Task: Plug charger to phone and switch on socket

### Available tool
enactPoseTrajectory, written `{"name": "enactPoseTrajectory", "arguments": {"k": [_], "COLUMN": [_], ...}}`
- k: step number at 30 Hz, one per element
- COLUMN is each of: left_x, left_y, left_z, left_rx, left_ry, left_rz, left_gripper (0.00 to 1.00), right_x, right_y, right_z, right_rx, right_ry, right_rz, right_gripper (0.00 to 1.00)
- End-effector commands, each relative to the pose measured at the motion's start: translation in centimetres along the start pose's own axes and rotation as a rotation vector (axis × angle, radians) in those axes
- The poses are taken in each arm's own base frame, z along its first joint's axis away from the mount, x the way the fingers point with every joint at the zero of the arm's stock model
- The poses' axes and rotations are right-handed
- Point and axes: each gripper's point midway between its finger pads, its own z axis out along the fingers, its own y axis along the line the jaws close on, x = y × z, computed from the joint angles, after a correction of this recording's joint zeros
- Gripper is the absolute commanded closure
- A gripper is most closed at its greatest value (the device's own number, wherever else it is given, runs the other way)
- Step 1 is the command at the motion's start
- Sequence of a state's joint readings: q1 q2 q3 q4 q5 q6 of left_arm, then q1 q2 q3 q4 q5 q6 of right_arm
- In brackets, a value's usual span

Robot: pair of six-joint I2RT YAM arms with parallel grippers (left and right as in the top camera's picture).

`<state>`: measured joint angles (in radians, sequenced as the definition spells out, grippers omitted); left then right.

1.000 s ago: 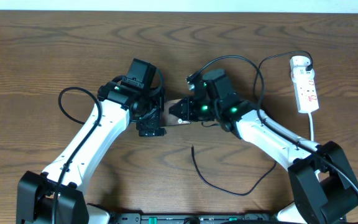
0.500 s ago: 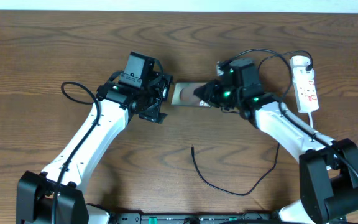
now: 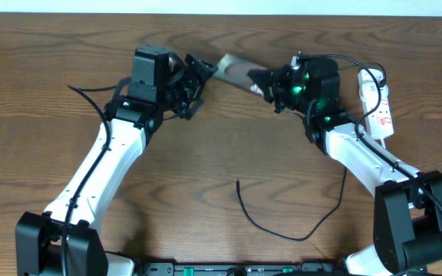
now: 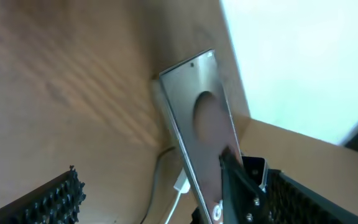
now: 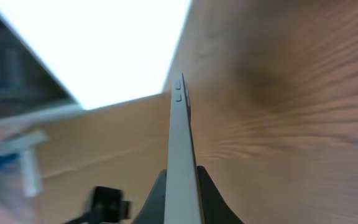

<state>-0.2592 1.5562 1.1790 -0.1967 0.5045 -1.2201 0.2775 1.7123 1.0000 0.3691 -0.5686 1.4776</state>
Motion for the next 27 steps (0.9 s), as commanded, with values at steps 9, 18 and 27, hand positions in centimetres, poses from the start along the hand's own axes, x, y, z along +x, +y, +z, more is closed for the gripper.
{"name": "enactPoseTrajectory", "arguments": {"k": [9, 18, 27], "left_x": [-1.1, -1.0, -1.3], "left_y": [-6.2, -7.2, -6.1], "left_z": [-0.9, -0.4, -0.2], "left_rx": [0.236, 0.321, 0.429], "left_ry": [-0.042, -0.026, -0.032], "left_rz": [0.175, 0.170, 0.103], "left_gripper": [0.08, 0.08, 0.08], "right_x": [-0.3, 0.9, 1.8], "right_y": [4.5, 6.3, 8.1], "right_z": [-0.4, -0.8, -1.4], "right_rx": [-0.160, -0.225, -0.300], "right_ry": [0.009, 0.079, 0.119], "right_rz": [0.150, 0.095, -0.004], "right_gripper": [0.98, 0.99, 0.99]}}
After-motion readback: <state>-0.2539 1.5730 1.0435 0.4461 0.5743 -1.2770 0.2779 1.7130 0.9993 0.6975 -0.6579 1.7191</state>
